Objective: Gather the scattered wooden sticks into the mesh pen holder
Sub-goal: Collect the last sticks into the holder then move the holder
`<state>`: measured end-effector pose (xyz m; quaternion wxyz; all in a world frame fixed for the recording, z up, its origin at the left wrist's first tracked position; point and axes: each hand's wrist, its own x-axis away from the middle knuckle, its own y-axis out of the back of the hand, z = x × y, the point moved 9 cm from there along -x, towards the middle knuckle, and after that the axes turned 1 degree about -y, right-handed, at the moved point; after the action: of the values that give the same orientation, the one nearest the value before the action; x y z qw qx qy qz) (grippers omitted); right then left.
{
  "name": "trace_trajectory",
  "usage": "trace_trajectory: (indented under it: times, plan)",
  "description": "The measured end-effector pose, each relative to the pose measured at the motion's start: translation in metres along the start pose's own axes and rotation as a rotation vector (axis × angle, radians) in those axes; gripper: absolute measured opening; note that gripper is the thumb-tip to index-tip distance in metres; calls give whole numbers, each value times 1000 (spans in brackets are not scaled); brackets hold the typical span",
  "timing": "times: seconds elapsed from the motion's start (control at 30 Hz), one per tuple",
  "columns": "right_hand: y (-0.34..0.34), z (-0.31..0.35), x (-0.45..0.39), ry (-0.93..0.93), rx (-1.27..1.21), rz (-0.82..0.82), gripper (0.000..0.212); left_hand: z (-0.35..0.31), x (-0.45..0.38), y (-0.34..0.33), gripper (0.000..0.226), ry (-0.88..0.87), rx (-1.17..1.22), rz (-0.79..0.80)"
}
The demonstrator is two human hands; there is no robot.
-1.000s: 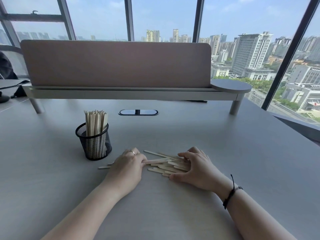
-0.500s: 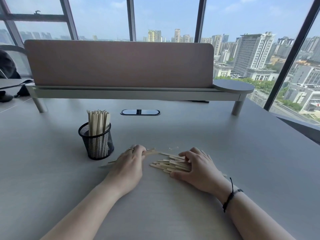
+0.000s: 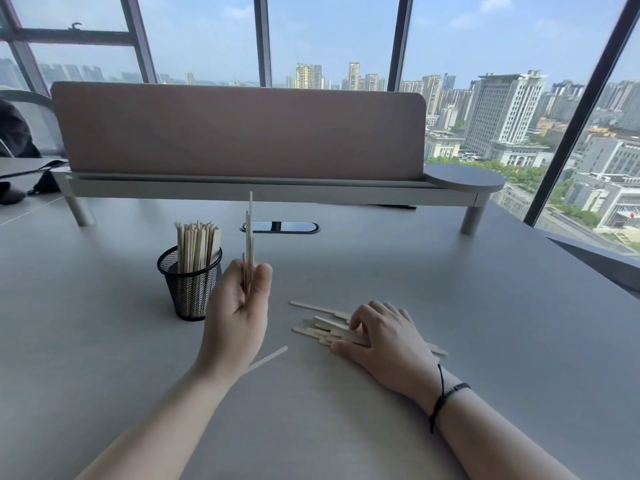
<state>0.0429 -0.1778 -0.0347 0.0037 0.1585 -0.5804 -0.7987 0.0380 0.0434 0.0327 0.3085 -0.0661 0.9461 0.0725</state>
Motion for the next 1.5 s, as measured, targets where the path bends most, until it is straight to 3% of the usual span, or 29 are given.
trace_trajectory:
  times: [0.1,0.23,0.57,0.83,1.07,1.5]
  plan:
    - [1,4,0,-1,31,0,51,5,5,-12,58,166,231,52]
    - [1,6,0,-5,66,-6,55,9,11,-20,60,225,339,67]
    - [2,13,-1,102,147,-122,63,25,29,-35,68,295,309,129]
    - [2,18,0,129,135,-86,64,35,27,-33,52,344,246,124]
    - [6,27,5,189,107,-66,60,35,23,-26,57,366,260,61]
    - [11,33,4,118,164,29,58,37,18,-19,56,358,248,52]
